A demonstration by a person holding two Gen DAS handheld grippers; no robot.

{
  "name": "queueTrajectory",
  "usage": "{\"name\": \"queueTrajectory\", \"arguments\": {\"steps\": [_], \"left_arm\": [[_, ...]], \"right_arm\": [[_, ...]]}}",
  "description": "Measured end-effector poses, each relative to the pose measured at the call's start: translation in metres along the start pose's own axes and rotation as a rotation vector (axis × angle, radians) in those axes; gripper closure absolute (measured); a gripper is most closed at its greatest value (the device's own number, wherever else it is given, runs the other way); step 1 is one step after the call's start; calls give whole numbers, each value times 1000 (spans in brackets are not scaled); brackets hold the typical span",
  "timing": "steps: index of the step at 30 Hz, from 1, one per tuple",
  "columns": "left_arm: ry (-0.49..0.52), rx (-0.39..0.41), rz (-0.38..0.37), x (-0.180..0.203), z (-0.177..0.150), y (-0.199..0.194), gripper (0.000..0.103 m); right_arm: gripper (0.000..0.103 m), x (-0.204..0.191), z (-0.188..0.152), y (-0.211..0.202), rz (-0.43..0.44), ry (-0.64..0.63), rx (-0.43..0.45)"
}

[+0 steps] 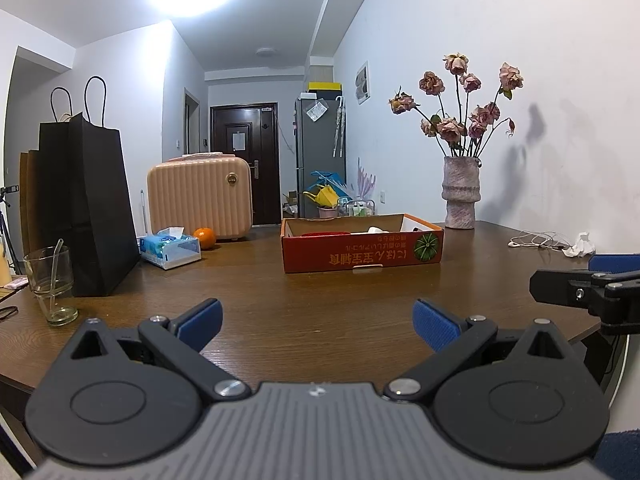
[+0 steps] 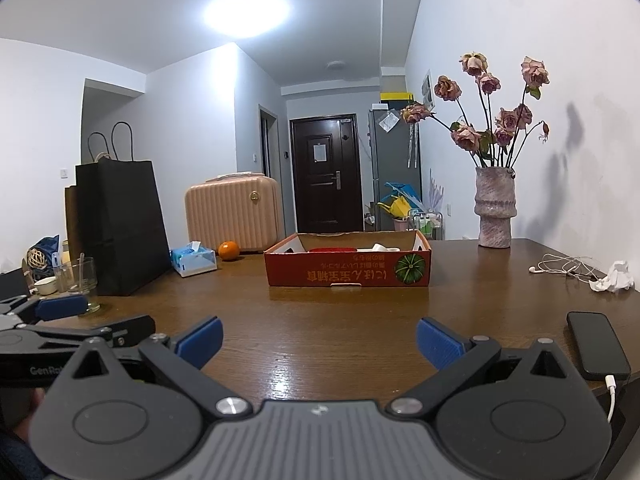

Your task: Organize rigid objects

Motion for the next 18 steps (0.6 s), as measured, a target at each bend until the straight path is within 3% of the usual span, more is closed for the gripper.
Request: {"name": "queueTrajectory", "arguments": {"steps": [18], "left_arm": [[2, 2, 1, -1, 1, 0, 0]], "right_arm": [[0, 2, 0, -3, -5, 7, 9]]}}
Point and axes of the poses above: each gripper's, at about its wrist camera, not at the fingertips, and y roughly the way its jaws point, x to its right, z to its top, the point moved 2 cm from there along y, roughly the way its jaws point, and after that the axes turned 14 degrees about x, right-handed, at the moved point
